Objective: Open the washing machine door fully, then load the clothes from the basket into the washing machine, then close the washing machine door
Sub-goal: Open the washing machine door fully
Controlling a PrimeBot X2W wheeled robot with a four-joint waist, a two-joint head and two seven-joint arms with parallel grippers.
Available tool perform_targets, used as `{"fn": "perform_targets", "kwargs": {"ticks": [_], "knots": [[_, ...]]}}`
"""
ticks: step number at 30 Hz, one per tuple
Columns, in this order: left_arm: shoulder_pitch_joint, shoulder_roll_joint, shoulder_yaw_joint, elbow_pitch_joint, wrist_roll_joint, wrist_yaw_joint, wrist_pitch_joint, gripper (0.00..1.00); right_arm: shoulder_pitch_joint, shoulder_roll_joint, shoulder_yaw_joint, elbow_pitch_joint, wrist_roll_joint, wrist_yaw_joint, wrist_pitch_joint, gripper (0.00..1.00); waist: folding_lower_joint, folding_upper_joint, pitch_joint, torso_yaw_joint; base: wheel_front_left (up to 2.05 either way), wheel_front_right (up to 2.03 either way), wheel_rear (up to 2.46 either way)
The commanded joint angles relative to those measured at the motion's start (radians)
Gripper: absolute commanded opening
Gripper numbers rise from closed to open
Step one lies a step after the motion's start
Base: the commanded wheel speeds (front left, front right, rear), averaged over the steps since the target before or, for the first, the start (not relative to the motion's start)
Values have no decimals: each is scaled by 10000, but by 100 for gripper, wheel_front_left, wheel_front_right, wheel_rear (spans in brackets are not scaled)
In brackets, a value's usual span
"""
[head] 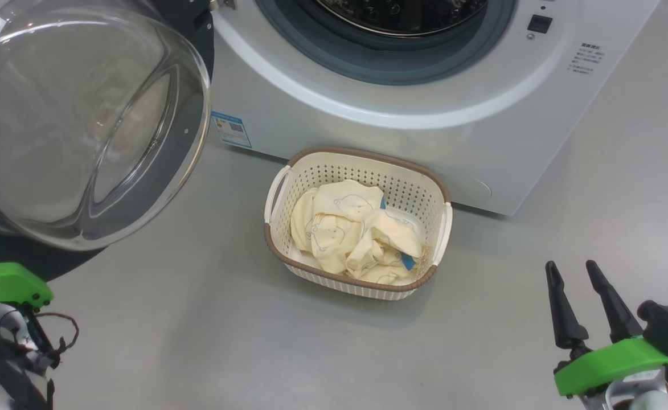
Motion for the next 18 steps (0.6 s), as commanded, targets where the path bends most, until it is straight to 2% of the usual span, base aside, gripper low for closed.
{"fn": "perform_targets", "kwargs": {"ticks": [1, 10, 18], "knots": [[-427, 561, 495, -221, 153, 136, -140, 0, -306, -228, 190, -239, 24, -27, -93, 100, 0, 0, 2, -17, 0, 0, 0], [-483, 424, 900, -329, 556, -3, -141, 0, -337, -151, 186, -197, 40, -27, -93, 100, 0, 0, -70, -55, 0, 0, 0], [41, -226, 942, -1887, 843, -323, -141, 1, -265, 61, 121, -174, 56, -27, -93, 100, 0, 0, -465, -16, 0, 0, 0]]}}
